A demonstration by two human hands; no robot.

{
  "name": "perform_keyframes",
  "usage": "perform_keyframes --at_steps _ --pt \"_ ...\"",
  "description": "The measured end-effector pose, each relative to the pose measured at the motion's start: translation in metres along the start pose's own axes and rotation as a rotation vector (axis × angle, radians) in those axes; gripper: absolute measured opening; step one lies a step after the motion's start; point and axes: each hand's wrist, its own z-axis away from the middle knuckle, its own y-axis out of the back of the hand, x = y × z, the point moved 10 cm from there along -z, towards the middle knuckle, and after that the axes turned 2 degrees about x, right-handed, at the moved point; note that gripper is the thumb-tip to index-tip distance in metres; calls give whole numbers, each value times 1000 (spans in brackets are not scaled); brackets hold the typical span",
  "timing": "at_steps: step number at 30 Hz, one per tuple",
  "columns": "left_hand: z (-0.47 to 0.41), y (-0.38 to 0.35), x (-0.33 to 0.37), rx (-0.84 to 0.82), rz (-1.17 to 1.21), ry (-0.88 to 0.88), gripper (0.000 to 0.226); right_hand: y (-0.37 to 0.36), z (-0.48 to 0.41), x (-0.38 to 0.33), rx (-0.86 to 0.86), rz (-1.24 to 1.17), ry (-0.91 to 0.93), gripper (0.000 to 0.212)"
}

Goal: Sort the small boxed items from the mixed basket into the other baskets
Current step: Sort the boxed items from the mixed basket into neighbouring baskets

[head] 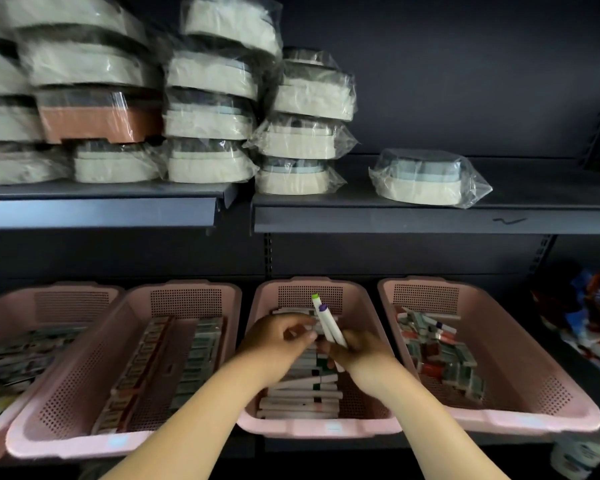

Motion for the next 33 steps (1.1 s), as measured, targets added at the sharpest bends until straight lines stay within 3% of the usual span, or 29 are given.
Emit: perform_keyframes --at_steps 4,8,11,16,19,21,24,26,29,31,33 --pt "-6 0 10 44 179 -30 28 -10 5 -8 -58 -51 22 19" --pt "-7 11 8 96 191 -22 24 -8 2 -6 -73 -6 18 13" --pt "-7 20 3 76 56 -50 20 3 -4 -4 -58 60 22 13" --pt "-2 5 -10 -98 -331 -62 13 3 -11 6 -41 272 -4 24" --pt "-2 -4 -18 -140 -537 -89 19 13 -9 7 34 212 -10 10" --pt "-1 -9 -26 -174 -600 -79 26 19 -8 6 58 231 20 11" --pt "-3 -7 -25 -132 -496 -75 35 20 -7 9 21 310 31 9" --pt "-8 0 -17 -40 -303 -68 35 19 -6 8 5 293 42 15" --pt "-14 3 -5 24 -40 -43 26 14 -4 -5 -14 191 87 6" --pt "-15 3 3 35 11 -38 13 6 -6 -10 -39 196 103 5" --pt "-14 4 8 46 -50 -64 16 2 -9 -12 -50 223 105 4"
